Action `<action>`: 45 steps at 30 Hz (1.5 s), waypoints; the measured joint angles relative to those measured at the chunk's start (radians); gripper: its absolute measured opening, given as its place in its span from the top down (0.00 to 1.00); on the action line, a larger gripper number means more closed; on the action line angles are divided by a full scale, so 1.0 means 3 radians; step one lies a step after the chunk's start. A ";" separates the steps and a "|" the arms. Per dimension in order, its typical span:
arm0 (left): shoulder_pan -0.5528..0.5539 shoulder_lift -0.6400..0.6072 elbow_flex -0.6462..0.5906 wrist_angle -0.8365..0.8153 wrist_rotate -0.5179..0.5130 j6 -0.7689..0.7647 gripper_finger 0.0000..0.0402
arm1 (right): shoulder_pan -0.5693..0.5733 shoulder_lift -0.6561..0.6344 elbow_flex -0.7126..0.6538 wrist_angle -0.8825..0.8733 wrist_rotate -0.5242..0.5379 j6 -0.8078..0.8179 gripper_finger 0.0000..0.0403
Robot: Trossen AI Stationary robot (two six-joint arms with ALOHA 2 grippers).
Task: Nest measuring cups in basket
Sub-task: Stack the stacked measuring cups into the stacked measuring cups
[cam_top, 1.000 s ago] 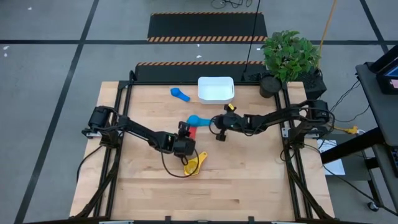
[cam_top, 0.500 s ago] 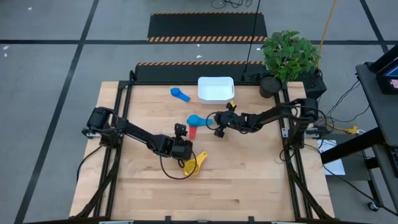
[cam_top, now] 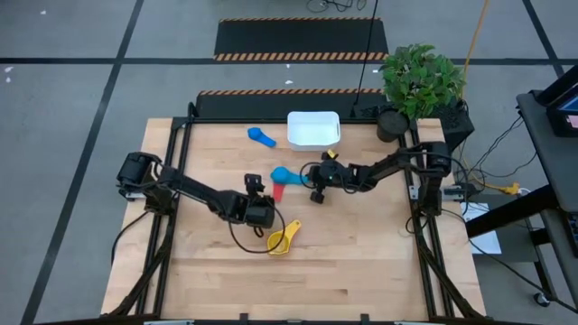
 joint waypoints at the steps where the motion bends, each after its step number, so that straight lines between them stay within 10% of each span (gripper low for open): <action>1: 0.0013 0.0000 0.0000 -0.0033 0.0000 -0.0028 0.45 | 0.0010 -0.0007 -0.0001 -0.0010 -0.0035 -0.0001 0.97; 8: 0.0091 0.0000 0.0000 -0.0301 0.0001 -0.0331 0.46 | 0.0052 -0.0147 0.0000 -0.0324 -0.0356 -0.0017 0.97; 24: 0.0377 0.0001 -0.0180 0.0258 0.0302 -0.0312 0.46 | 0.0040 -0.0428 -0.0005 -0.0603 0.0175 0.0159 0.97; 36: 0.0394 0.0001 -0.0271 0.0820 0.0511 -0.0148 0.46 | 0.0067 -0.0426 -0.0002 -0.0347 -0.0266 0.0659 0.97; 45: 0.0410 0.0002 -0.0338 0.0796 0.0518 -0.0186 0.46 | 0.0066 -0.0443 -0.0001 -0.0407 0.0160 0.0610 0.97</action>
